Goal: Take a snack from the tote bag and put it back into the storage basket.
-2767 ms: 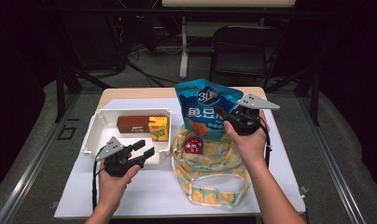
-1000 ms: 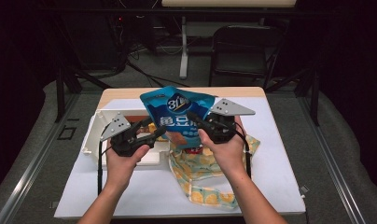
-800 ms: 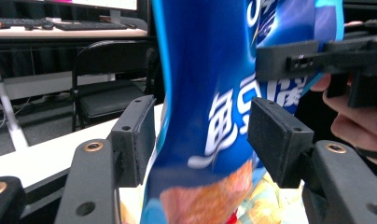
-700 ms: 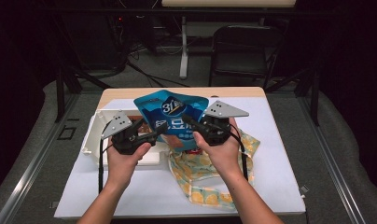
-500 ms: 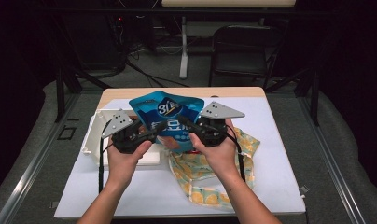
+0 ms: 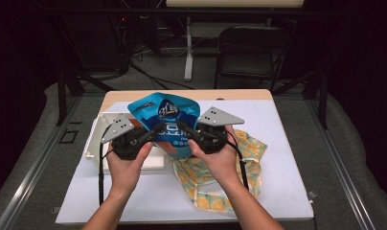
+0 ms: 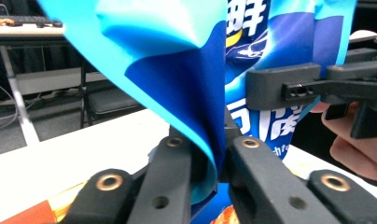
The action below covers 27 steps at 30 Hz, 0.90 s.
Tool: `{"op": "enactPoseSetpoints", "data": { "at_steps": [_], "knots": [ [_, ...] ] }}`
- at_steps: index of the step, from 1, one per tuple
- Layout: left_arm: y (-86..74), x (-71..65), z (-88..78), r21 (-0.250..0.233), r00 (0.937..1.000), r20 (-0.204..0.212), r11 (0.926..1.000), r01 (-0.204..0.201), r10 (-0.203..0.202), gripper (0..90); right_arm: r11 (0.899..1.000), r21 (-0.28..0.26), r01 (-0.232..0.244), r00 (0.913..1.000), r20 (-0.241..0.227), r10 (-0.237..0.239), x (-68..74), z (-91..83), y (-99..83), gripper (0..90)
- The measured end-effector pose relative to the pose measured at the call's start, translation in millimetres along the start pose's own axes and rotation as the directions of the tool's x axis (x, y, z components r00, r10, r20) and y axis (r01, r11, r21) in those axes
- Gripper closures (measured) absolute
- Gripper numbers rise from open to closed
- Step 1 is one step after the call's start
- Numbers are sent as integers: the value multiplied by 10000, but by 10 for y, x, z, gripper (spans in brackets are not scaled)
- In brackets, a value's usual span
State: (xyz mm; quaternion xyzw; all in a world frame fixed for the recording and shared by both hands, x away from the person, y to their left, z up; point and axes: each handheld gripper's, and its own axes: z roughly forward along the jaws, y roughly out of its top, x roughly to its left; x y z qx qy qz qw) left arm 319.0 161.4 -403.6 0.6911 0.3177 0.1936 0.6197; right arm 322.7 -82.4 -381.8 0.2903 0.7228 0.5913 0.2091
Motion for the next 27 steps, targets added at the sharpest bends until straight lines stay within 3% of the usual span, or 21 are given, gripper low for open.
{"op": "enactPoseSetpoints", "data": {
  "at_steps": [2,6,13,18,27],
  "knots": [
    [-3,30,-24,-93,9999,32,9998,159,-159,900,10000,-48,-13,9999,-124,12,12,-7,0,745],
    [-5,87,-82,-165,9997,-71,9996,229,-230,900,9998,44,186,9998,78,-187,25,-49,1,556],
    [23,205,-209,-284,9991,-341,9993,242,-252,900,9996,256,-84,9997,213,78,-54,-161,-119,307],
    [7,303,-305,-385,9983,-442,9986,365,-382,900,9989,357,-299,9985,474,282,-150,-253,-266,261],
    [5,454,-456,-534,9952,-777,9971,546,-587,900,9958,588,-708,9932,970,649,-343,-433,-540,259]
  ]
}}
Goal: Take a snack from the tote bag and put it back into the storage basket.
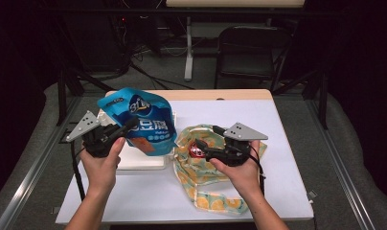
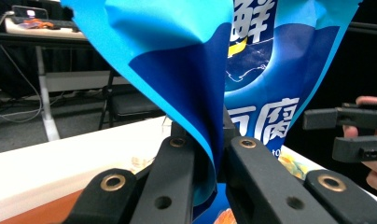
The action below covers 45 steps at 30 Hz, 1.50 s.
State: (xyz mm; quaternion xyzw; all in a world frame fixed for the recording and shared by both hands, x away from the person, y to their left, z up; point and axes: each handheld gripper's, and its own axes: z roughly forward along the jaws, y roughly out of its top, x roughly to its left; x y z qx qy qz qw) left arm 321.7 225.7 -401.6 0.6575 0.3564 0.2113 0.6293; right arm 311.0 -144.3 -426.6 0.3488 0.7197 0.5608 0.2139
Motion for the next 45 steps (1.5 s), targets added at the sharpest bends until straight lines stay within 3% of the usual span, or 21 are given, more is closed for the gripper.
{"op": "enactPoseSetpoints", "data": {
  "at_steps": [8,13,18,26,31,35,45],
  "knots": [
    [-4,179,-143,69,9990,-421,9999,-132,135,900,9990,353,-288,9989,392,274,-174,-142,-295,259],
    [-57,347,-228,144,9970,-773,9999,-28,39,900,9963,485,-715,9955,658,683,-294,-250,-487,260],
    [-114,516,-260,173,9944,-1061,9998,-6,24,900,9951,563,-812,9934,853,762,-328,-301,-630,259],
    [-244,772,-259,330,9890,-1465,9992,243,-193,900,9941,657,-859,9923,954,794,-320,-314,-712,260],
    [-336,921,-247,336,9881,-1489,9985,442,-387,900,9939,695,-858,9920,988,787,-304,-295,-739,260],
    [-379,1008,-222,398,9881,-1537,9992,106,-43,899,9933,823,-810,9922,1012,725,-306,-297,-748,260],
    [-499,1199,-157,503,9851,-1698,9981,351,-261,899,9921,862,-909,9917,987,822,-306,-287,-761,258]
  ]
}}
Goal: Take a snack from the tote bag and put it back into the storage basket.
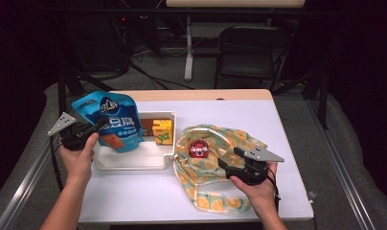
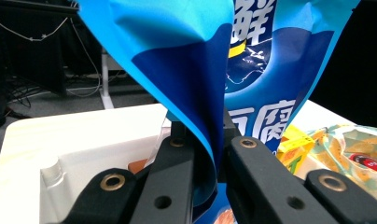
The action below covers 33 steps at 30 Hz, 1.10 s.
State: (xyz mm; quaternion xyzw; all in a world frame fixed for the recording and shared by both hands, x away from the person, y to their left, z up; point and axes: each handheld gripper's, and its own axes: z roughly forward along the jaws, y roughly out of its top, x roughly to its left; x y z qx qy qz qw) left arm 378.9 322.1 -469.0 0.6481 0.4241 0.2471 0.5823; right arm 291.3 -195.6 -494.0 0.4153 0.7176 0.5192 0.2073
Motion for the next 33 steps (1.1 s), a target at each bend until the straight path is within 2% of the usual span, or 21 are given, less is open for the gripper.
{"op": "enactPoseSetpoints", "data": {
  "at_steps": [9,19,22,25,28,33],
  "knots": [
    [-102,142,73,140,9998,-92,9998,174,-173,898,10000,66,-37,10000,30,37,-3,10,-35,258],
    [-141,199,89,125,9998,-47,9998,185,-184,886,9999,153,-44,10000,37,43,-4,26,-51,258],
    [-145,217,74,43,9991,-78,9991,425,-425,849,9998,171,-57,10000,41,56,3,32,-52,258],
    [-129,214,54,97,9987,-245,9989,459,-456,746,9998,208,-45,10000,16,44,7,38,-54,258],
    [-126,203,51,364,9949,-708,9965,751,-724,545,9997,223,-44,10000,8,44,14,50,-61,254],
    [-159,159,-18,389,9814,-1383,9894,1397,-1332,258,9996,286,-25,10000,-48,26,22,64,-66,246]
  ]
}}
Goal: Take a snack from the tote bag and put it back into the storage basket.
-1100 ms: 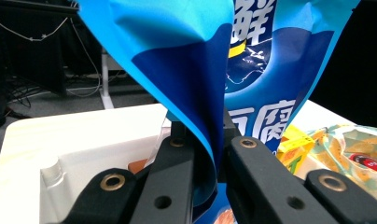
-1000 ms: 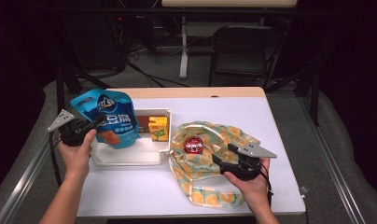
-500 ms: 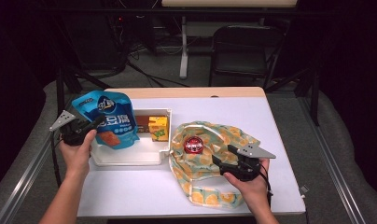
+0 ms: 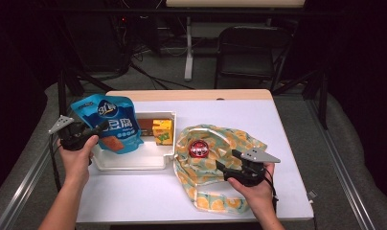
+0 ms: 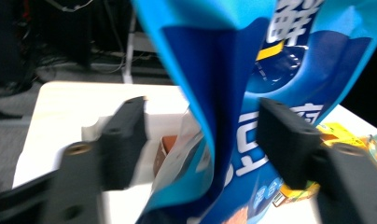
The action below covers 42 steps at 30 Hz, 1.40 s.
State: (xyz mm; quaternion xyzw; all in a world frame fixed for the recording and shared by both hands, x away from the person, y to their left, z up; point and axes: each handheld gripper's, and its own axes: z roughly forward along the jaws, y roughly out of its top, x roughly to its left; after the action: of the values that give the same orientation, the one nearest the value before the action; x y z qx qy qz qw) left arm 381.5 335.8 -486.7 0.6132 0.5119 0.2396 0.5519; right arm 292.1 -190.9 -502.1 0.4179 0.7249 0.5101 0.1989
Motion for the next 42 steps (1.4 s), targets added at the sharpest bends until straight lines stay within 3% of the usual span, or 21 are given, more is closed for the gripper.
{"op": "enactPoseSetpoints", "data": {
  "at_steps": [3,6,16,22,34,42],
  "knots": [
    [-38,-26,-71,74,9990,-447,10000,21,-17,152,10000,-6,28,10000,-23,-28,0,-2,-2,239],
    [-74,-60,-168,-31,9985,-544,10000,5,-6,135,10000,41,10,10000,-7,-10,-10,-2,-10,232],
    [-211,-331,-335,245,9985,-235,9985,-481,487,66,10000,32,6,10000,-25,-6,-6,5,-2,209],
    [-305,-513,-390,305,9980,201,9977,-612,606,56,10000,34,-39,10000,-4,39,-1,10,3,198],
    [-499,-848,-410,672,9904,1018,9926,-1008,937,60,10000,32,-28,10000,-25,28,4,7,17,195],
    [-618,-1065,-392,948,9792,1666,9867,-1323,1153,65,10000,2,-81,10000,-7,81,29,33,28,199]
  ]
}}
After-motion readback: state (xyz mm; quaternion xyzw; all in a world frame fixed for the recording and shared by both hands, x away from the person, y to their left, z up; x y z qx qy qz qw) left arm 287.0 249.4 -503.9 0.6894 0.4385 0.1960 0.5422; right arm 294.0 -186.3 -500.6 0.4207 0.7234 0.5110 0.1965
